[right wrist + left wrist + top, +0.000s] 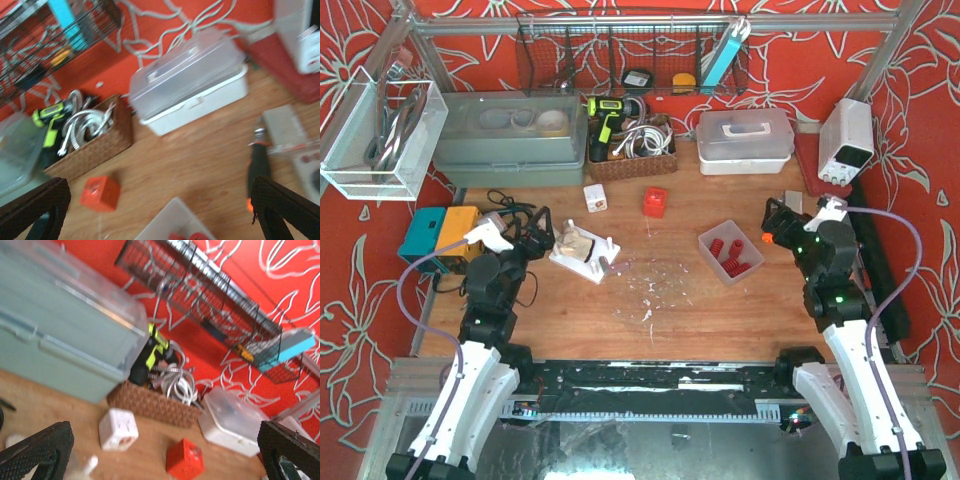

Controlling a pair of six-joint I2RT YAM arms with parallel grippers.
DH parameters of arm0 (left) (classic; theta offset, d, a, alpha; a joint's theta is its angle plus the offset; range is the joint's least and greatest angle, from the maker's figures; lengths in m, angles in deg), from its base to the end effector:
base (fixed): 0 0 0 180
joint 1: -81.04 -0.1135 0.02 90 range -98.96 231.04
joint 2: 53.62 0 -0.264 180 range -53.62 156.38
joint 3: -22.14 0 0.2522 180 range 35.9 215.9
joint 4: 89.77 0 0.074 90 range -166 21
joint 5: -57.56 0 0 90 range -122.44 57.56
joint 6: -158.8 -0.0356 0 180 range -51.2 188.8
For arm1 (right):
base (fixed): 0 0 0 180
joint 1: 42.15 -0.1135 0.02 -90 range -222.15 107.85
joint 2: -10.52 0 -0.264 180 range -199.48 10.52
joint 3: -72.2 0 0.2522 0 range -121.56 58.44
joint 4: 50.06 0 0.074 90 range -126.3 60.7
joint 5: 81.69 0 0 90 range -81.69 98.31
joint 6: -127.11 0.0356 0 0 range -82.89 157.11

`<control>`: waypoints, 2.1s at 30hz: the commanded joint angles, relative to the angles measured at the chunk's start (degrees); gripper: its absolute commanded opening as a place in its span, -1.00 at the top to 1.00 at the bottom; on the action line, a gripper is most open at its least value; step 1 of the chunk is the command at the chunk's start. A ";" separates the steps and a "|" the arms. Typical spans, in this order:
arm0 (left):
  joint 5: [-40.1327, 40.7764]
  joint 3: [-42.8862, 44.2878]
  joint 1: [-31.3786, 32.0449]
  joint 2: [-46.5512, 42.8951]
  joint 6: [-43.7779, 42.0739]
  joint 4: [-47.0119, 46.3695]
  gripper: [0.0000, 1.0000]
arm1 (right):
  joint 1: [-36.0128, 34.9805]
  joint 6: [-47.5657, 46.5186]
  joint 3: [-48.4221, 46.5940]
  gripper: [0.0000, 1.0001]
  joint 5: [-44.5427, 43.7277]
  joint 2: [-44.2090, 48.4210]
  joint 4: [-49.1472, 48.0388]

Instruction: Install the large spring

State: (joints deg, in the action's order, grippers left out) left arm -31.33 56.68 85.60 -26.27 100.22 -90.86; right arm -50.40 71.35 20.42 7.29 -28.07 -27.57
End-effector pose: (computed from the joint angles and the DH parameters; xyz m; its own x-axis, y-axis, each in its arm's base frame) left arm 0.1438 -0.0108 0.2821 0.0910 -0.5301 -0.8430 0.1264 0.8458 -0.5183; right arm 0.1657 0.0234 0.3180 -0.2032 0.5390 -0.8174 -0.0142 0.8331 0.5529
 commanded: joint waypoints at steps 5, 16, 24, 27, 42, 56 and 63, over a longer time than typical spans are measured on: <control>-10.01 2.46 0.19 8.95 4.22 11.51 -0.86 | -2.88 -0.89 -6.14 -0.98 13.07 -8.89 12.81; -1.74 12.11 10.55 31.13 -5.31 17.94 -0.26 | -19.83 -9.63 -5.57 -0.98 -2.64 -15.16 16.82; 7.75 19.61 17.41 44.68 -10.26 22.31 -0.08 | -27.94 -8.78 -5.34 -0.98 -18.40 -19.30 15.78; 8.37 20.41 17.50 47.11 -10.75 22.45 -0.04 | -28.99 -7.99 -4.58 -0.98 -19.80 -20.40 14.19; 8.29 23.86 18.29 59.86 -12.36 21.47 -0.04 | -29.22 -9.01 5.35 -0.98 -17.96 -14.25 2.05; 12.08 24.71 18.62 65.91 -13.18 21.19 0.18 | -29.37 -9.39 5.15 -0.98 -19.07 -16.77 1.60; 11.71 25.49 19.46 65.22 -13.70 21.53 0.72 | -29.64 -9.58 4.89 -0.98 -19.32 -17.66 1.47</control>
State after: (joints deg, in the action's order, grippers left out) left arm -19.42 81.68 104.07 38.39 86.62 -70.79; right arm -79.49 62.06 24.99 -10.17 -45.31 -25.56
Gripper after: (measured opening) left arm 0.200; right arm 0.989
